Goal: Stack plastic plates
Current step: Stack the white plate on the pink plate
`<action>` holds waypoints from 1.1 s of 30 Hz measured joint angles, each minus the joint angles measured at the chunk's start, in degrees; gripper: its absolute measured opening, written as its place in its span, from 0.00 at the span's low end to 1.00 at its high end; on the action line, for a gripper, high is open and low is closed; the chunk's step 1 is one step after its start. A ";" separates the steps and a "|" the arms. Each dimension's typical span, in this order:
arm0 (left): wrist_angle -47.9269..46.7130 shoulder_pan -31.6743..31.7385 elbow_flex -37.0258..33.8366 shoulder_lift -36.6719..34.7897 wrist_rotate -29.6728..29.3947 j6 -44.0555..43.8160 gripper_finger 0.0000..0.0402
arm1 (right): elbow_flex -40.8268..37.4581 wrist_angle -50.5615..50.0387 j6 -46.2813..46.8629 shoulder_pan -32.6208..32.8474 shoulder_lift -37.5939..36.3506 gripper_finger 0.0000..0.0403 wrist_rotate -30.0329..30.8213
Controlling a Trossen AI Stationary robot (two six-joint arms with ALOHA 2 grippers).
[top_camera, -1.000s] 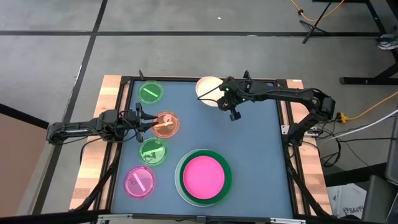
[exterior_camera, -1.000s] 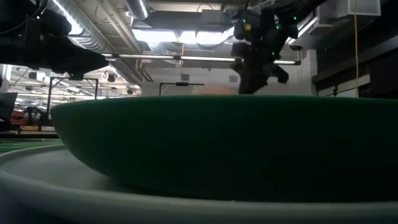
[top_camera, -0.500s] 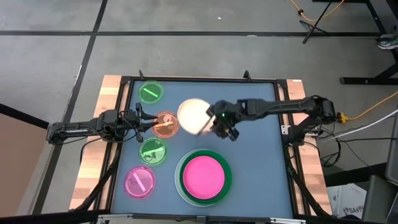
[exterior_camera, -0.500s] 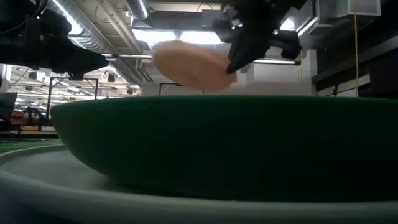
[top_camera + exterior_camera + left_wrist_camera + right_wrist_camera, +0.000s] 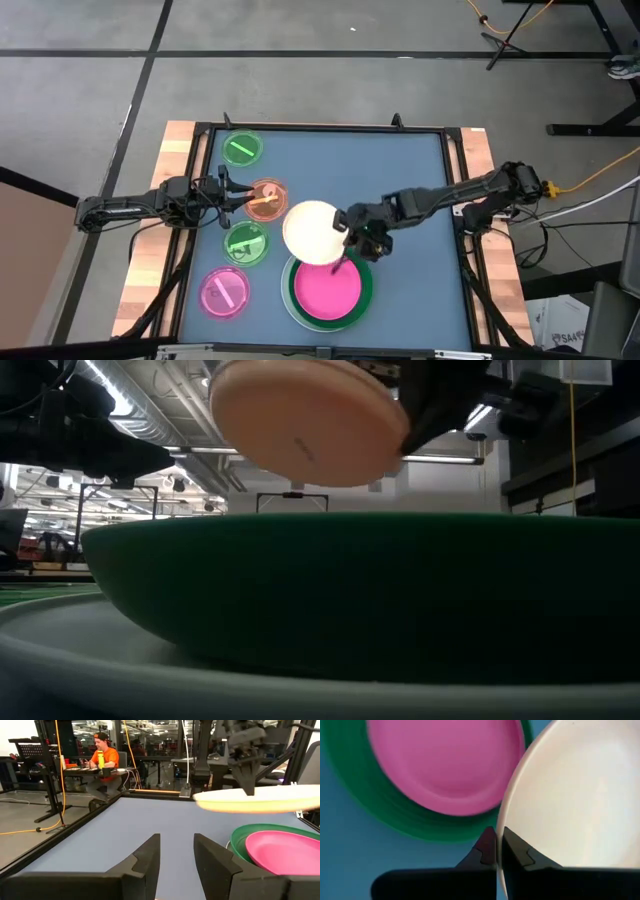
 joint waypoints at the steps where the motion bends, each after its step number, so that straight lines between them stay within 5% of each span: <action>1: 0.00 0.01 0.01 -0.01 0.02 0.01 0.28 | -0.45 -0.10 -0.15 0.69 0.00 0.00 0.00; 11: -0.01 -0.01 0.01 -0.01 0.02 -0.01 0.28 | -3.11 0.45 -0.34 5.26 0.02 0.00 -2.62; 18: -0.01 0.01 0.00 0.00 0.02 -0.02 0.28 | -3.14 0.44 -0.36 7.47 0.02 0.00 -9.79; 33: 0.00 0.00 0.01 -0.01 0.01 -0.02 0.28 | -3.18 3.62 -0.11 10.68 3.64 0.00 -12.00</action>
